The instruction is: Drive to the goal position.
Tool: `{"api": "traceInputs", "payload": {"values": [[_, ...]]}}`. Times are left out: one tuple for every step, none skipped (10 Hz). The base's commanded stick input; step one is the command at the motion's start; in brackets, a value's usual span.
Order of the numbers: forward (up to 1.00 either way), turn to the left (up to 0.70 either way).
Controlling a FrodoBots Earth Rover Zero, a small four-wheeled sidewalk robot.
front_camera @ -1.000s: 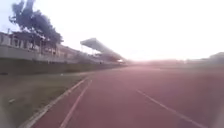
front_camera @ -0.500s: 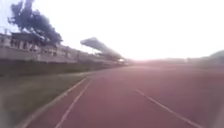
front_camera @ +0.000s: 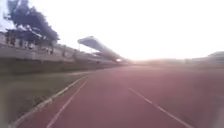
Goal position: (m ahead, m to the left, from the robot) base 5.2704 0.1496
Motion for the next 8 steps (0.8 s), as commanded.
{"api": "traceInputs", "payload": {"values": [[0.7, 0.0], [0.7, 0.0], [0.7, 0.0], [0.7, 0.0], [0.7, 0.0], [0.7, 0.0], [0.7, 0.0], [0.7, 0.0]]}}
